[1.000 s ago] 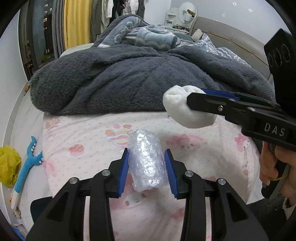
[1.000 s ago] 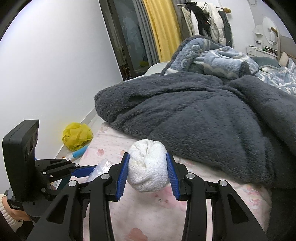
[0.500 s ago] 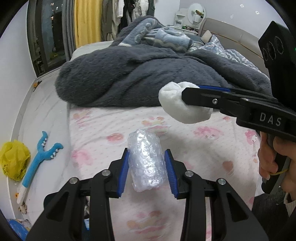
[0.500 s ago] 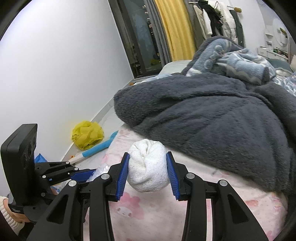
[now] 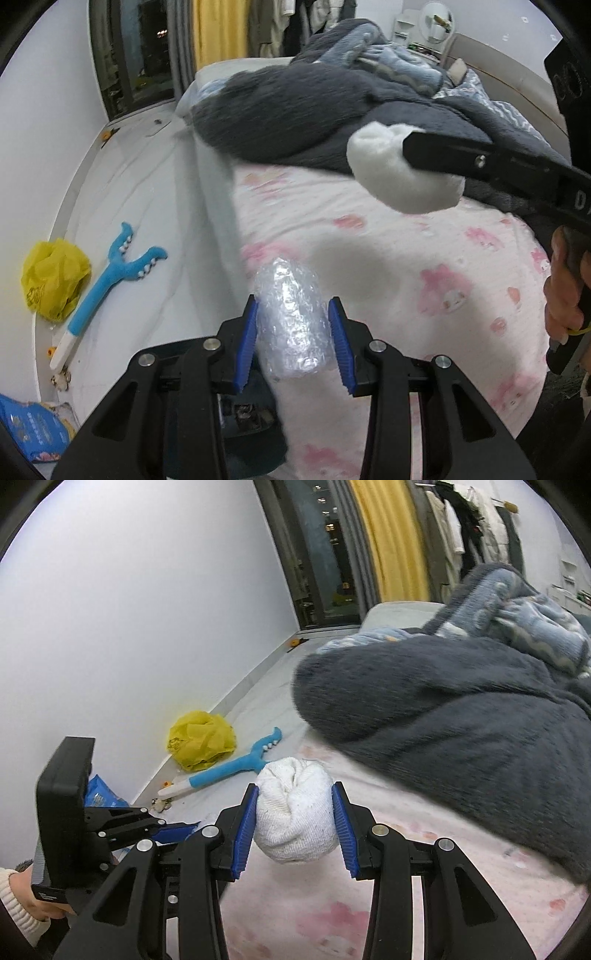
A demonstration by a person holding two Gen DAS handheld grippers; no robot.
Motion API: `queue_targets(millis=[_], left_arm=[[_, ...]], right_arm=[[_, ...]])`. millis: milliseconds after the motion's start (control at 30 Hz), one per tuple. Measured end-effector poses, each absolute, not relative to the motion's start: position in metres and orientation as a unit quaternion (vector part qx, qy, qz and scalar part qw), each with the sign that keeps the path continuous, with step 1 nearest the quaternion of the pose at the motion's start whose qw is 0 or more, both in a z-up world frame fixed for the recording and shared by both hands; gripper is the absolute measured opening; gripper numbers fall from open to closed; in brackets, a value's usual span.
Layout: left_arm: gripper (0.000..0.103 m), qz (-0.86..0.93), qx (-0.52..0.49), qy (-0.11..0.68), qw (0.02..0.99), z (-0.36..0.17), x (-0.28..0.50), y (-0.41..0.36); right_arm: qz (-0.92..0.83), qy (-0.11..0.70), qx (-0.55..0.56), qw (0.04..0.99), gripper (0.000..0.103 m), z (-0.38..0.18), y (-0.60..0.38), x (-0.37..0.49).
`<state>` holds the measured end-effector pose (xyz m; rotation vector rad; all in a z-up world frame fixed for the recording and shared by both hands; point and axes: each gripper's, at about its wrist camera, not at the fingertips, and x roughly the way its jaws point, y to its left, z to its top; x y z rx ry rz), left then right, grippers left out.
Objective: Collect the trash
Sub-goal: 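Carry the bubble-wrap roll and tissue wad with both tools over the green bin, then open the left tool to drop the bubble-wrap roll into the bin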
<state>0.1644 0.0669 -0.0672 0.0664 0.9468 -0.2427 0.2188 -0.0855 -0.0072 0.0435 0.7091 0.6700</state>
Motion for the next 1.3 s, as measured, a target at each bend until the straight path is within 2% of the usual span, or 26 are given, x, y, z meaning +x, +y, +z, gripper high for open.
queue_targets(millis=[567, 900, 933, 1000, 1067, 1233, 1300], left_arm=[[0.041, -0.047, -0.062, 0.548, 0.833, -0.119, 0.158, 0.174], [0.042, -0.045, -0.105, 0.589, 0.800, -0.142, 0.148, 0.200], [0.044, -0.046, -0.107, 0.593, 0.797, -0.144, 0.148, 0.203], [0.058, -0.049, -0.112, 0.598, 0.792, -0.146, 0.146, 0.206], [0.064, -0.049, -0.121, 0.599, 0.790, -0.148, 0.147, 0.210], [0.071, -0.039, -0.138, 0.595, 0.791, -0.145, 0.143, 0.225], [0.078, -0.033, -0.140, 0.591, 0.794, -0.142, 0.142, 0.229]], right_arm=[[0.363, 0.363, -0.018, 0.858, 0.041, -0.025, 0.005, 0.216], [0.379, 0.378, -0.037, 0.844, 0.041, -0.040, 0.042, 0.212], [0.379, 0.381, -0.037, 0.843, 0.041, -0.042, 0.045, 0.213], [0.380, 0.385, -0.041, 0.840, 0.041, -0.046, 0.052, 0.214], [0.380, 0.388, -0.045, 0.839, 0.041, -0.050, 0.059, 0.215], [0.380, 0.398, -0.054, 0.833, 0.041, -0.061, 0.072, 0.216], [0.381, 0.405, -0.055, 0.829, 0.041, -0.066, 0.078, 0.217]])
